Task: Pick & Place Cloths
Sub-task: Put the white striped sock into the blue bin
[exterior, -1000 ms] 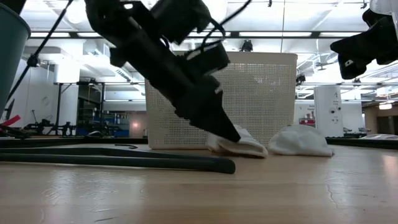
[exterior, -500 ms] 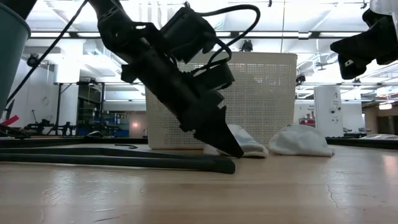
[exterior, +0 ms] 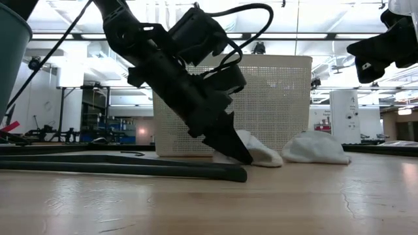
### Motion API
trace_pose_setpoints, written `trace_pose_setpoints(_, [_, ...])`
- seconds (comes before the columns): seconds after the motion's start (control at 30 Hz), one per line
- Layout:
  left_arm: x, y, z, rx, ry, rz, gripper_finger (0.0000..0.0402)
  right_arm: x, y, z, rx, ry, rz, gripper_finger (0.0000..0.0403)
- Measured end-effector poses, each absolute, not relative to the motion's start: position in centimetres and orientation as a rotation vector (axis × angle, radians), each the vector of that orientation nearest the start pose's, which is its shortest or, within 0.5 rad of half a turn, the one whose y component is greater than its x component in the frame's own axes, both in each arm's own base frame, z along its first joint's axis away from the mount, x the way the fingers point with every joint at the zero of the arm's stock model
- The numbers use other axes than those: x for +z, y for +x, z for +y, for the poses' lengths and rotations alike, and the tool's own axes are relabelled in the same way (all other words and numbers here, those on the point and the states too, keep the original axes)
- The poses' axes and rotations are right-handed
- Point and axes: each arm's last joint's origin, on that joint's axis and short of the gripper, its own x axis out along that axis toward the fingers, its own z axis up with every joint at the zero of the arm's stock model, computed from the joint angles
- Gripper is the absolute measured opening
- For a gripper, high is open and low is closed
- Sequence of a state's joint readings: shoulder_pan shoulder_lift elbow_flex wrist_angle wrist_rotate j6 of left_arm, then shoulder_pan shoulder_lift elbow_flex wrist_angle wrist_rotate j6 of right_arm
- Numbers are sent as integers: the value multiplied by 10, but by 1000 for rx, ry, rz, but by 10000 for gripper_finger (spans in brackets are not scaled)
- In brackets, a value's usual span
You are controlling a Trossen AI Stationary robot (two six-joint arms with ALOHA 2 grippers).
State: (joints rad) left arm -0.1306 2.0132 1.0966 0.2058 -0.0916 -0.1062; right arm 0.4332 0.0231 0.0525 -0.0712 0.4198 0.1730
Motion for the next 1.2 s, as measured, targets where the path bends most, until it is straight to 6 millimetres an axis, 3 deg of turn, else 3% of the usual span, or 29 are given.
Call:
trace_pose_setpoints(0.27, [133, 392, -61, -47, 11, 735, 19, 173, 90, 28, 10, 157, 39, 8])
trace_pose_setpoints(0.5, [181, 365, -86, -110, 62, 749, 16, 173, 90, 28, 10, 156, 38, 8])
trace_pose_setpoints(0.83, [256, 299, -124, -210, 97, 729, 17, 173, 90, 28, 10, 156, 38, 8])
trace_pose_setpoints(1.2, [318, 227, -130, -276, 24, 649, 17, 173, 90, 28, 10, 158, 38, 8])
